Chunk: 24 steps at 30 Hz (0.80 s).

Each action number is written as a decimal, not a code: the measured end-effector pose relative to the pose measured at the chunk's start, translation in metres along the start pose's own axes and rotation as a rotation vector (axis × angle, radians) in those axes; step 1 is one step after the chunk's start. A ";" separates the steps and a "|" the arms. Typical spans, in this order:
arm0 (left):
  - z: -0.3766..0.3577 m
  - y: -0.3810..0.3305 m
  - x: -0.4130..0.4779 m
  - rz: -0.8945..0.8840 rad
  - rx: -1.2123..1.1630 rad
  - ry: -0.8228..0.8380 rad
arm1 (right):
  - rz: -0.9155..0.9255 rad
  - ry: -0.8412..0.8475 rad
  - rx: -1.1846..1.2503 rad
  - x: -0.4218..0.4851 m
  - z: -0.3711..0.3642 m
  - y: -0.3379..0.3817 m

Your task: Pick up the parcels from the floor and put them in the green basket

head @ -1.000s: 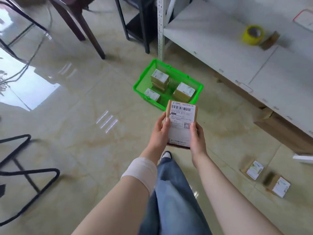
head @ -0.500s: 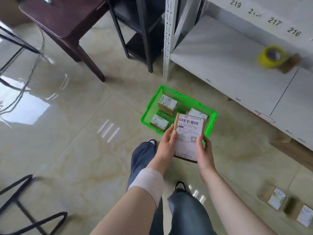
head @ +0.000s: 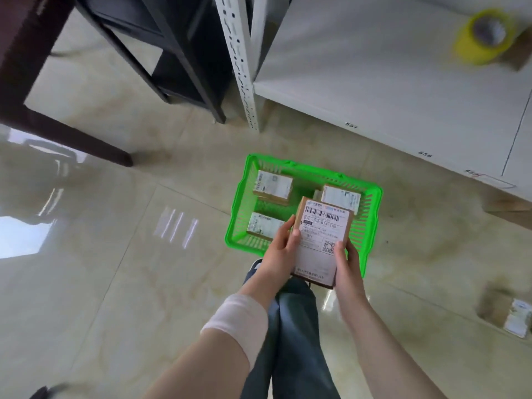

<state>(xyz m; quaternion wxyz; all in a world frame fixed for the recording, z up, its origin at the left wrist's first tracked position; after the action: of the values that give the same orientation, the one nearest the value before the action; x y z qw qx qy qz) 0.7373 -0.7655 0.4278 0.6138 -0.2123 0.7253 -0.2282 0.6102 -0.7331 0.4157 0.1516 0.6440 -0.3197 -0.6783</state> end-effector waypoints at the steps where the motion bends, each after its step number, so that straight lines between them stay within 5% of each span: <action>1: -0.001 0.006 0.020 0.006 0.020 0.010 | -0.010 0.016 0.005 0.018 0.003 -0.006; 13: 0.023 0.157 0.275 0.092 0.239 0.020 | -0.134 0.179 -0.085 0.262 0.049 -0.152; 24: 0.051 0.185 0.345 0.105 0.350 -0.011 | -0.229 0.255 -0.016 0.315 0.042 -0.219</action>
<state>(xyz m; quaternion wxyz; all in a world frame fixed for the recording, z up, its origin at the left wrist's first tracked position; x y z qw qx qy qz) 0.7289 -0.8235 0.0373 0.6564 -0.0652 0.6812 -0.3175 0.5758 -0.7531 0.0317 0.1179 0.7558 -0.2173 -0.6064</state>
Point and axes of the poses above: each hand's wrist, its own x-axis towards the middle knuckle, its own z-axis out of the back of the hand, y = z × x, the point moved 4 cm from there along x, towards the middle knuckle, and after that the axes turned 8 degrees about y, right-handed, at the moved point
